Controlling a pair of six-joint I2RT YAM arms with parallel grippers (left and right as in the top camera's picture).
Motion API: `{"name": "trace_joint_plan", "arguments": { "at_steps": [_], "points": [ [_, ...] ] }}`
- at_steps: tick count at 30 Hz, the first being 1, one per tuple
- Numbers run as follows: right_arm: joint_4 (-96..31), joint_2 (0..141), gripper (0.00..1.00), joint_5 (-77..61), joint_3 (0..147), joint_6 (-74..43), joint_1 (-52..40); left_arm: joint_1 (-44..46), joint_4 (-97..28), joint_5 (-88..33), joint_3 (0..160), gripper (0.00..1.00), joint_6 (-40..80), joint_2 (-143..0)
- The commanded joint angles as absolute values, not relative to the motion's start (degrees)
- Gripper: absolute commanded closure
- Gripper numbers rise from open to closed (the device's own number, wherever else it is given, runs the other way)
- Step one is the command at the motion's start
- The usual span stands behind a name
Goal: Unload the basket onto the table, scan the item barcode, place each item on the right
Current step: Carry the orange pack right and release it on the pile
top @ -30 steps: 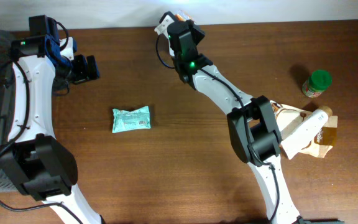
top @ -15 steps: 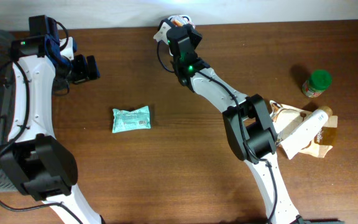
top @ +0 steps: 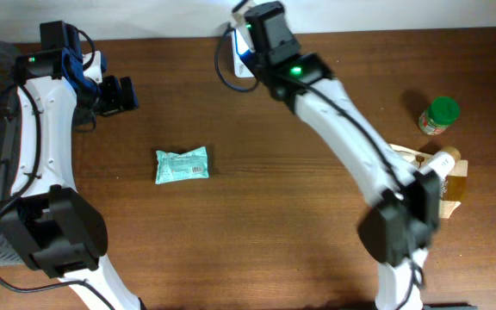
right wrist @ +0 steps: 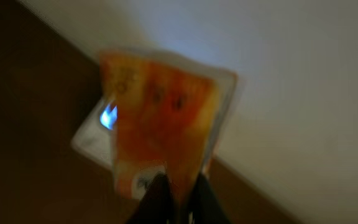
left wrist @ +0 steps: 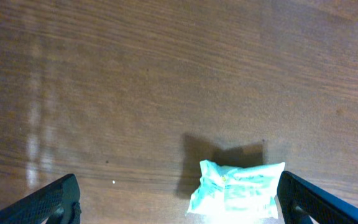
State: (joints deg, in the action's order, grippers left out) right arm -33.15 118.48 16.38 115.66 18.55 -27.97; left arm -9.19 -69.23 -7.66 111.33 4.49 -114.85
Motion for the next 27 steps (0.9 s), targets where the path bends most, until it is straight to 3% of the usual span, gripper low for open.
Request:
{"name": "trace_joint_plan", "arguments": {
  "at_steps": [1,6,8,15,21,23,25,27],
  "points": [
    [-47.33,109.43,0.96,-1.04,115.83,0.34,-28.05,-9.54,-69.12,-8.08,111.48,0.01,4.21,-113.86],
    [-74.61,106.37,0.96,-4.10,114.98,-9.69,-23.55,-9.56,-69.12,-8.08,111.48,0.01,4.21,-113.86],
    [-79.42,107.35,0.96,-3.84,111.50,-10.57,-20.60,-9.56,-69.12,-8.08,111.48,0.01,4.21,-113.86],
    [-71.92,108.42,0.96,-3.90,89.91,-14.31,-6.48,-9.56,-69.12,-8.08,111.48,0.01,4.21,-113.86],
    [-71.02,108.40,0.95,-3.86,85.12,-13.89,10.96,-9.56,-69.12,-8.08,111.48,0.01,4.21,-113.86],
    [-71.07,108.42,0.85,-3.86,85.12,-13.80,13.72,-9.56,-69.12,-8.08,111.48,0.01,4.21,-113.86],
    [-71.07,108.40,0.65,-3.88,85.12,-13.34,15.07,-9.56,-69.12,-8.08,111.48,0.01,4.21,-113.86],
    [-71.05,108.40,0.57,-4.16,85.14,-12.25,14.98,-9.56,-69.12,-8.08,111.48,0.01,4.21,-113.86]
  ]
}}
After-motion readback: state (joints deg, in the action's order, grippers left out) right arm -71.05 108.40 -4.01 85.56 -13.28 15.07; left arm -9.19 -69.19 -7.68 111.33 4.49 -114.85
